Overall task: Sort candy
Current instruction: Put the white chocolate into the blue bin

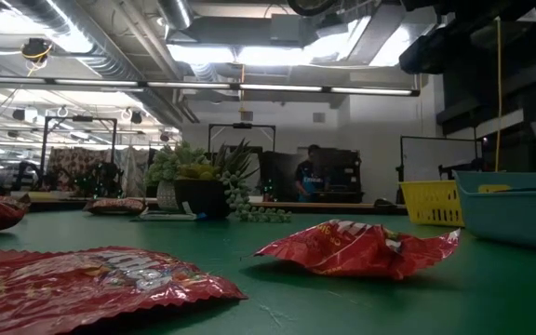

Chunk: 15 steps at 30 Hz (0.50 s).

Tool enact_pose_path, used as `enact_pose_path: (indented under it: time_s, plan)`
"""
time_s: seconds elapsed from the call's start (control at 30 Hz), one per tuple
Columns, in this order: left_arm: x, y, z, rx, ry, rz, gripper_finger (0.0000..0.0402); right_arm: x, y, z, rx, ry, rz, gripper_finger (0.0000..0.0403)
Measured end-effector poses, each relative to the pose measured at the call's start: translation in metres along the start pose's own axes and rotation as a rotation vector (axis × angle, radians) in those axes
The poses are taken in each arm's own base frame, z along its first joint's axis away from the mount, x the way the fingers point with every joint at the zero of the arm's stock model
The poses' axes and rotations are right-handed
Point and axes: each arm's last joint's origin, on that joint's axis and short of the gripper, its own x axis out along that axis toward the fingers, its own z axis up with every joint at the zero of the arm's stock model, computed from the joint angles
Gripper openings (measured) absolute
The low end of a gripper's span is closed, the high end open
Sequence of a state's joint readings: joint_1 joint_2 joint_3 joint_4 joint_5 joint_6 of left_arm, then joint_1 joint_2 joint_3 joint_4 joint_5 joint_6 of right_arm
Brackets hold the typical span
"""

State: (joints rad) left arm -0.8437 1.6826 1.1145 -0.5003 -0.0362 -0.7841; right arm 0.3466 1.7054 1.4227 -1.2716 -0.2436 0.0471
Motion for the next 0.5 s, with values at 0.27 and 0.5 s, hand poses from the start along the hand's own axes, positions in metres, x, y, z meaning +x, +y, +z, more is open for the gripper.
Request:
enact_pose_path:
  time_s: [0.27,0.5]
  plan:
    - [0.02,-0.007,-0.028,0.079,0.135,0.092,0.0224,0.0,0.0,0.0,0.0,0.0,0.0,0.0266]
    - [0.04,-0.004,-0.039,0.1,0.2,0.163,0.0224,0.0,0.0,0.0,0.0,0.0,0.0,0.0266]
